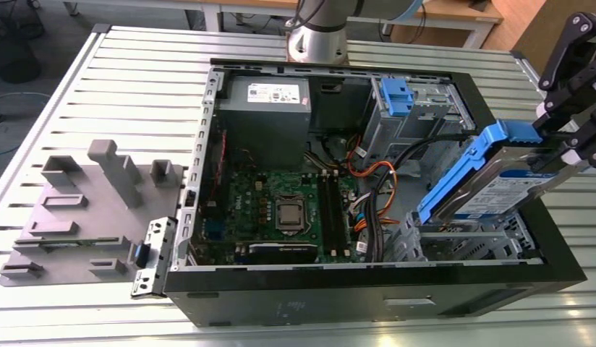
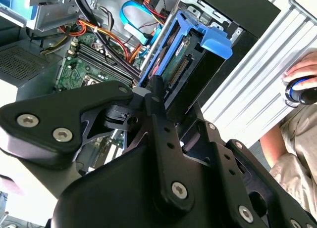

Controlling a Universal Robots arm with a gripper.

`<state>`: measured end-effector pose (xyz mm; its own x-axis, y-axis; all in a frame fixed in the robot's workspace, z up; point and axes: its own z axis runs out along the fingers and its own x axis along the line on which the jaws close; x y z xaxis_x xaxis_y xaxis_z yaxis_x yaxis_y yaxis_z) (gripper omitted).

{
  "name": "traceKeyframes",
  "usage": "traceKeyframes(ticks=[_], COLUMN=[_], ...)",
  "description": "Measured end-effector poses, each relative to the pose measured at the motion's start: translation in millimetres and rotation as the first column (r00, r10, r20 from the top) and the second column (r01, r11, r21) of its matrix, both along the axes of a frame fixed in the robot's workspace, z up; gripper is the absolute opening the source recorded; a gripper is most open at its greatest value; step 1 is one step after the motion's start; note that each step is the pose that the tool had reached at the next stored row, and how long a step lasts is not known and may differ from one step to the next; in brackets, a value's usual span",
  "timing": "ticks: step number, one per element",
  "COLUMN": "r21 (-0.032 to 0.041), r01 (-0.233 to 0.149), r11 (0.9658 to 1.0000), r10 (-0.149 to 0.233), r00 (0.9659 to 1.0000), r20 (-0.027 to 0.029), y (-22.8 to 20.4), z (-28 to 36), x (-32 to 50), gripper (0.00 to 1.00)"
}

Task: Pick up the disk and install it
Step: 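Insert the disk into the insertion slot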

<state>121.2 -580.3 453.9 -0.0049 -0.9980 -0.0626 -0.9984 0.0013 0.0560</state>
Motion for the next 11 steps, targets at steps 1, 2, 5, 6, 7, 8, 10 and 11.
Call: traceKeyframes(ticks=[1,2,5,6,7,8,10,11], r21=[0.0,-0.0002,-0.0001,-0.0002,-0.0003,-0.0003,-0.0002,-0.0003], r01=[0.0,0.0,0.0,0.0,0.0,0.0,0.0,0.0], r11=[1.0,1.0,1.0,1.0,1.0,1.0,1.0,1.0], r10=[0.0,0.0,0.0,0.0,0.0,0.0,0.0,0.0], r00=[1.0,1.0,1.0,1.0,1.0,1.0,1.0,1.0], r20=[0.0,0.0,0.0,0.0,0.0,0.0,0.0,0.0], y=[-0.3,-0.6,-1.2,-1.3,-1.3,-1.3,-1.4,-1.4], z=[-0.3,-0.4,-1.1,-1.4,-1.8,-2.4,-2.9,-2.9], x=[0.0,0.0,0.0,0.0,0.0,0.0,0.0,0.0], gripper=[0.35,0.35,0.35,0.35,0.35,0.35,0.35,0.35])
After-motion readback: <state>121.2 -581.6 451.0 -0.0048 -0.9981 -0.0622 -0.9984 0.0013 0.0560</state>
